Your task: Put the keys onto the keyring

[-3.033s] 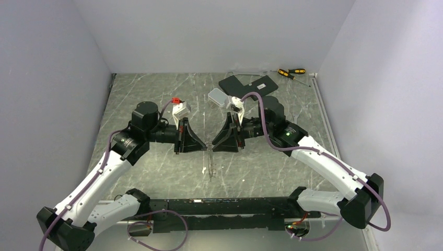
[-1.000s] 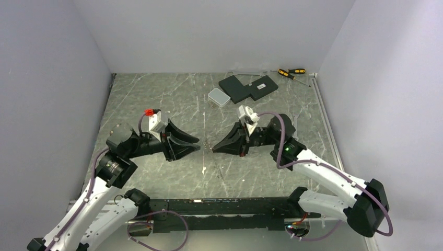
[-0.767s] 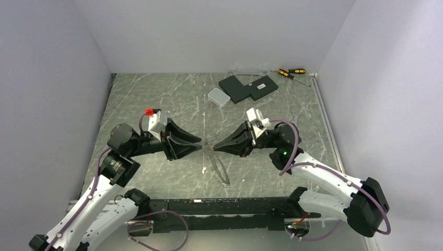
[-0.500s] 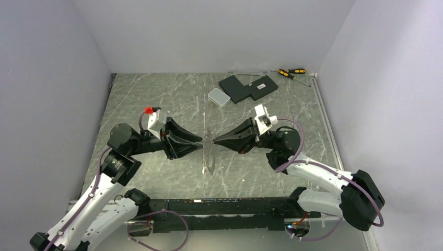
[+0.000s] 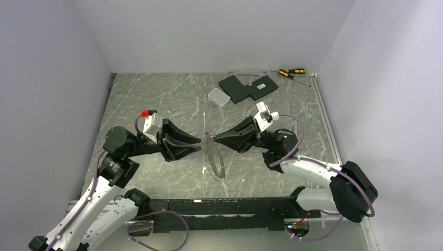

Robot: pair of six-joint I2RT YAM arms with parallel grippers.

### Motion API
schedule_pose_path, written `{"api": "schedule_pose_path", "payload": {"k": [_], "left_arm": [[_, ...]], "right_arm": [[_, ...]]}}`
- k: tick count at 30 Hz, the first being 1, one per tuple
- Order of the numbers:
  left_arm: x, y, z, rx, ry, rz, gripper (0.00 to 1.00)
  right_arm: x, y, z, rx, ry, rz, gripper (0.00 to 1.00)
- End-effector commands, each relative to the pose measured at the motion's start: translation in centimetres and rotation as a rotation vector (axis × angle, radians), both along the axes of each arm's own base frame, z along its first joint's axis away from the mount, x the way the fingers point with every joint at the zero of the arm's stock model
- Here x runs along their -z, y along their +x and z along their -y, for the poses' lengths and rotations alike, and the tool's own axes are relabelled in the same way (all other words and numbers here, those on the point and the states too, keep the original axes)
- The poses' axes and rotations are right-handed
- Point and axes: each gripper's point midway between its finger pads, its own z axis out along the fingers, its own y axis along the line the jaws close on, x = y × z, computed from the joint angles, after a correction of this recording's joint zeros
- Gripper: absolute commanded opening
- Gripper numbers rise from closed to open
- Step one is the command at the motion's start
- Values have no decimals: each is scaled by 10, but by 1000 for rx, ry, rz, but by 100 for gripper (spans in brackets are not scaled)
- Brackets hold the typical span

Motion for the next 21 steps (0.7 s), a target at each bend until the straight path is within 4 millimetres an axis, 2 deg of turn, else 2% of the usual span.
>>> {"api": "schedule_pose_path", "payload": {"k": [1,17,21], "left_arm": [[-18,-4,-1,9,-39,100,37],[-18,3,5,23,-63,86,43],[-20,3,5,22,-66,95,41]], "right_arm": [[-32,-14,9,-30,96,75,0],[-27,-12,-7,-44,49,47,0],[-26,-7,-10,-10,35,36,0]]}}
